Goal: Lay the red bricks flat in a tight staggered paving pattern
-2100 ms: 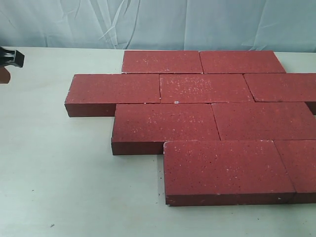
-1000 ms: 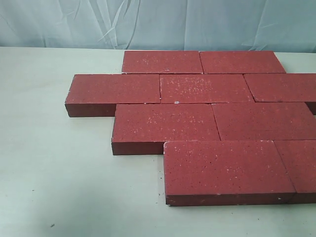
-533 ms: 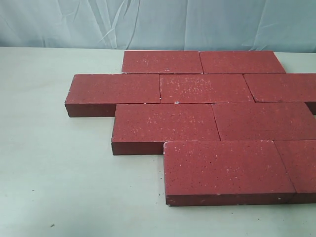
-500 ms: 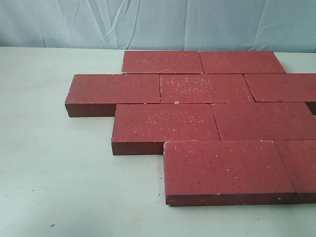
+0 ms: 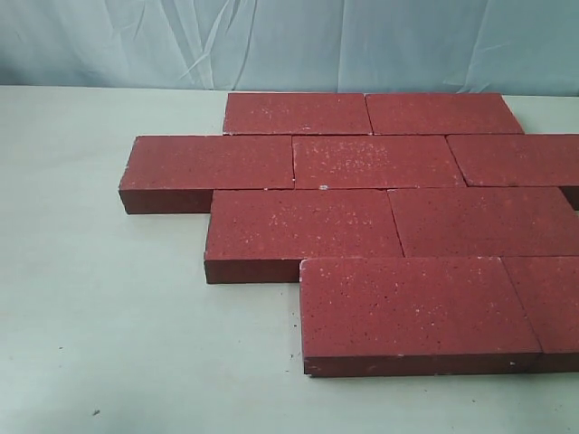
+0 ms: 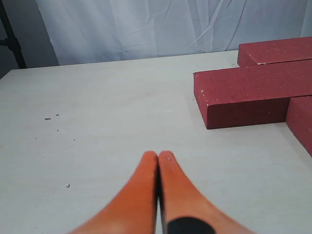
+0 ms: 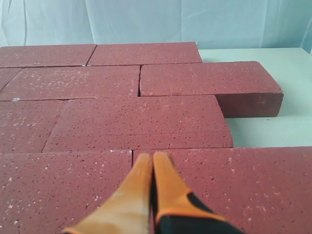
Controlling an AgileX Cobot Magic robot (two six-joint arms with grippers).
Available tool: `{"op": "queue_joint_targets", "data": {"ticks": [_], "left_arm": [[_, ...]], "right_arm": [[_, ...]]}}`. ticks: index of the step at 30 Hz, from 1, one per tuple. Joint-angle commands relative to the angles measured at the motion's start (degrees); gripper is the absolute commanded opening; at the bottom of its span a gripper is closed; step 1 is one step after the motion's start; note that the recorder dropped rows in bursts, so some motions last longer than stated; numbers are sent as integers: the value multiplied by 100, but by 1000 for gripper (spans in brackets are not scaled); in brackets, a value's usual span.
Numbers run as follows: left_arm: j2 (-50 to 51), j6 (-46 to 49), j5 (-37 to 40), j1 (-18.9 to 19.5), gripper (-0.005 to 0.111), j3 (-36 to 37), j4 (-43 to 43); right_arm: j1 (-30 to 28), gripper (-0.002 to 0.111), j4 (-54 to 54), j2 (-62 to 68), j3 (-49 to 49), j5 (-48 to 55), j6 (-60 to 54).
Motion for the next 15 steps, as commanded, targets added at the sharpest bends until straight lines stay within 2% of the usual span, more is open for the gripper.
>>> {"op": "queue_joint_targets", "data": {"ticks": [1,10,15], "left_arm": [[-32,2,-77,-35,0,31,73],[-32,-43,-77,-35,0,31,152],[-32,-431,-88,-35,0,31,257]], "right_arm": [[-30,-1,-1,-35,14,-72,3],[-30,-1,-1,-35,14,-72,3],[-30,-1,-1,-35,14,-72,3]]}}
